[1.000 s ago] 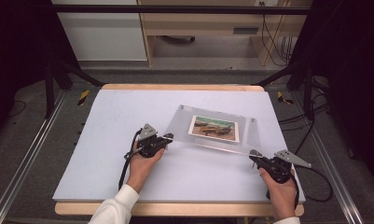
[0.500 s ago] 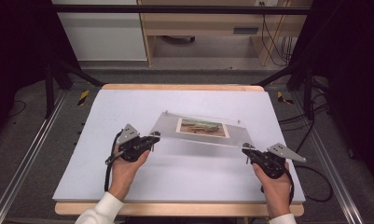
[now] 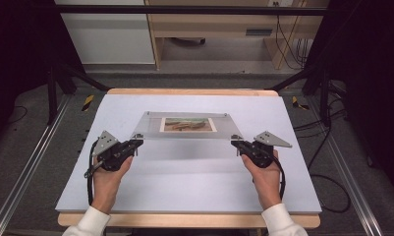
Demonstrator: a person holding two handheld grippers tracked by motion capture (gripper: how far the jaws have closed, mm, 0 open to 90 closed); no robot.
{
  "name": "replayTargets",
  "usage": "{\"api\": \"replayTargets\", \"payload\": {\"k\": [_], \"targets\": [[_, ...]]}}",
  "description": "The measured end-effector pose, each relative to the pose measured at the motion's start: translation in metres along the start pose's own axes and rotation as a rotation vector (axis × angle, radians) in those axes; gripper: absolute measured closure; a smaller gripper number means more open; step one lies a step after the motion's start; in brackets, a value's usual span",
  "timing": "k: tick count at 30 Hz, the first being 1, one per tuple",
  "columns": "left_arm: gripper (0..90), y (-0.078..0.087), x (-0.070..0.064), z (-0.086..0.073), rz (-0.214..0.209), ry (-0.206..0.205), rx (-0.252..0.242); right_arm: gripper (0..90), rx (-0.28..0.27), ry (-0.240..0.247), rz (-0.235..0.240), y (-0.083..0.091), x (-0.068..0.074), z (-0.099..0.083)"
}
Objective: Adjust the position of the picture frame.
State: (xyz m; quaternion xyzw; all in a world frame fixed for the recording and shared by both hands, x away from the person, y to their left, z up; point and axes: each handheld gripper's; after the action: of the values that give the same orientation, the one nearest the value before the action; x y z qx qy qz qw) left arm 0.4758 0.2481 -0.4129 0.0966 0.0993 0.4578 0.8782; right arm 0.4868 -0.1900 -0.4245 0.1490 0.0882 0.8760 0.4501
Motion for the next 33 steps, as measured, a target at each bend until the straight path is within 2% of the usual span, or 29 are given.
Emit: {"api": "replayTargets", "payload": {"k": [3, 6, 10, 14, 18, 24, 33], "targets": [[82.5, -0.004, 0.007, -0.003, 0.011, 0.002, -0.005, 85.1, 0.007, 0.001, -0.003, -0.010, 0.000, 0.001], [82.6, -0.010, 0.011, -0.007, 0.005, 0.019, -0.007, 85.1, 0.013, -0.001, -0.009, -0.015, -0.002, -0.001], [82.7, -0.017, 0.013, -0.013, -0.003, 0.040, 0.004, 85.1, 0.029, -0.011, -0.020, -0.017, -0.004, -0.005], [82.8, -0.016, 0.013, -0.016, -0.008, 0.053, 0.002, 85.2, 0.032, -0.013, -0.023, -0.016, -0.004, -0.007], [83.0, -0.016, 0.015, -0.022, -0.015, 0.073, 0.030, 85.2, 0.036, -0.011, -0.018, -0.016, -0.003, -0.009], [83.1, -0.012, 0.013, -0.026, -0.023, 0.076, 0.053, 85.1, 0.053, -0.005, -0.012, -0.014, -0.001, -0.012], [83.5, -0.012, 0.010, -0.032, -0.014, 0.069, 0.099, 85.0, 0.097, -0.005, -0.005, -0.013, -0.001, -0.019]]}}
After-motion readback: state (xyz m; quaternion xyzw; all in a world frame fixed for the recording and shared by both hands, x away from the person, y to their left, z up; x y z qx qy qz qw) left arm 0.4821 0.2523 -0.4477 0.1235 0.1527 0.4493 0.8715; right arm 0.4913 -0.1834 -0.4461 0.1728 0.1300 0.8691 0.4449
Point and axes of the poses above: each handheld gripper's, and its own axes: y roughly backward along the jaws, z roughly out of its top, x roughly to its left
